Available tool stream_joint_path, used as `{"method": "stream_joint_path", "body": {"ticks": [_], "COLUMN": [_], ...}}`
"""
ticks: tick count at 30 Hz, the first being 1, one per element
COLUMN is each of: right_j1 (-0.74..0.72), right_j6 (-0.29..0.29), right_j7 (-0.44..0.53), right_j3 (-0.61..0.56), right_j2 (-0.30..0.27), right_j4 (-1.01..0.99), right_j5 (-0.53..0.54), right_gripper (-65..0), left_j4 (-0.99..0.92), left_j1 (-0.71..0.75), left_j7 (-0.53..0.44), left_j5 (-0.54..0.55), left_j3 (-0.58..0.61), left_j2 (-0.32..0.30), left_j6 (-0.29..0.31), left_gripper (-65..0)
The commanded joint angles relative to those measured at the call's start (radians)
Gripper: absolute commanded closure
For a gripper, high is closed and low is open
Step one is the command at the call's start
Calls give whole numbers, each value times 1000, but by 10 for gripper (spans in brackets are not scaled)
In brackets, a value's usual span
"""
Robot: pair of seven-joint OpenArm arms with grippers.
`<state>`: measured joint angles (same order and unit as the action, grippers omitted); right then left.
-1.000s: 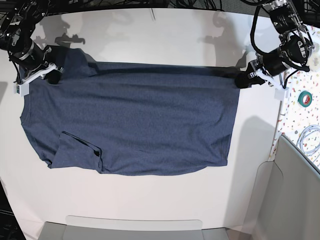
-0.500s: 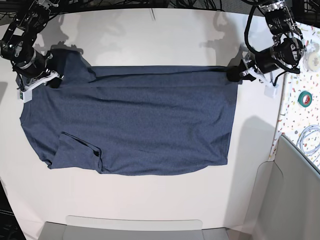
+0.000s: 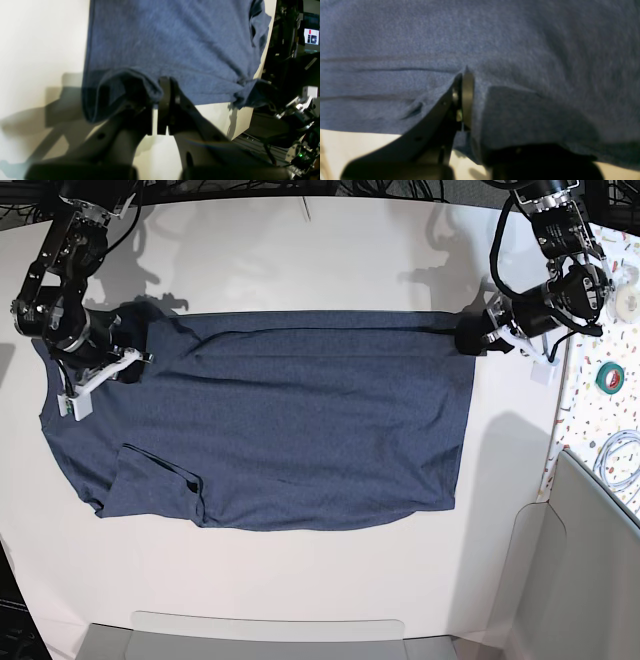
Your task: Layout the t-shirt on the table in an organized manner, then fold the t-shirt properly
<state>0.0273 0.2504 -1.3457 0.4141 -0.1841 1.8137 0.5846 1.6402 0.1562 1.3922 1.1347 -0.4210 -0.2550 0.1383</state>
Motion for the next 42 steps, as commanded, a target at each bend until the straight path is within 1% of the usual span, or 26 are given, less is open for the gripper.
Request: {"method": "stream_joint_path", "body": {"ticks": [1,6,18,19,20,24,26,28,30,32,34,39,42], "right_j1": [-14,-25,-42,-42,-43,-50,-50,-51,-56,-65,-71,-109,-152], "right_j6": [3,3,5,5,5,5,5,5,5,5,5,5,5], "right_j7": [15,15,15,15,15,15,16,16,16,16,16,16,16], "right_j3": [-10,-39,-40,-40,-40,-40,-39,-39,-34,-31,-31,-33,-36], "right_j2": [-15,-12,-15,-15,-15,-15,-15,-15,-15,-15,-15,-16,-16], "right_j4": [14,11,7,-1,-10,-64,-71,-71,-71,-73,-73,-82,-136], "right_j5": [-13,-68,-73,-73,-73,-73,-73,-73,-73,-73,-73,-73,-73], "right_gripper": [0,0,0,-14,-44,-214,-288,-364,-422,-464,-486,-487,-487], "left_j4": [15,15,15,15,15,15,15,13,13,13,12,12,12], "left_j1": [-11,-11,-11,-11,-11,-11,-11,-11,-11,-11,-11,-11,-11], "left_j7": [4,4,4,4,4,4,4,4,4,4,4,4,4], "left_j5": [20,20,20,20,20,20,20,20,20,20,20,20,20], "left_j3": [-5,-5,-5,-5,-5,-9,-9,-8,-6,-6,-6,-9,-8], "left_j2": [-13,-13,-14,-14,-14,-14,-14,-14,-14,-14,-14,-14,-14], "left_j6": [1,1,1,1,1,1,1,-1,-1,-1,-1,-1,-1], "left_gripper": [0,0,0,-19,-46,-205,-254,-269,-269,-269,-269,-269,-269]}}
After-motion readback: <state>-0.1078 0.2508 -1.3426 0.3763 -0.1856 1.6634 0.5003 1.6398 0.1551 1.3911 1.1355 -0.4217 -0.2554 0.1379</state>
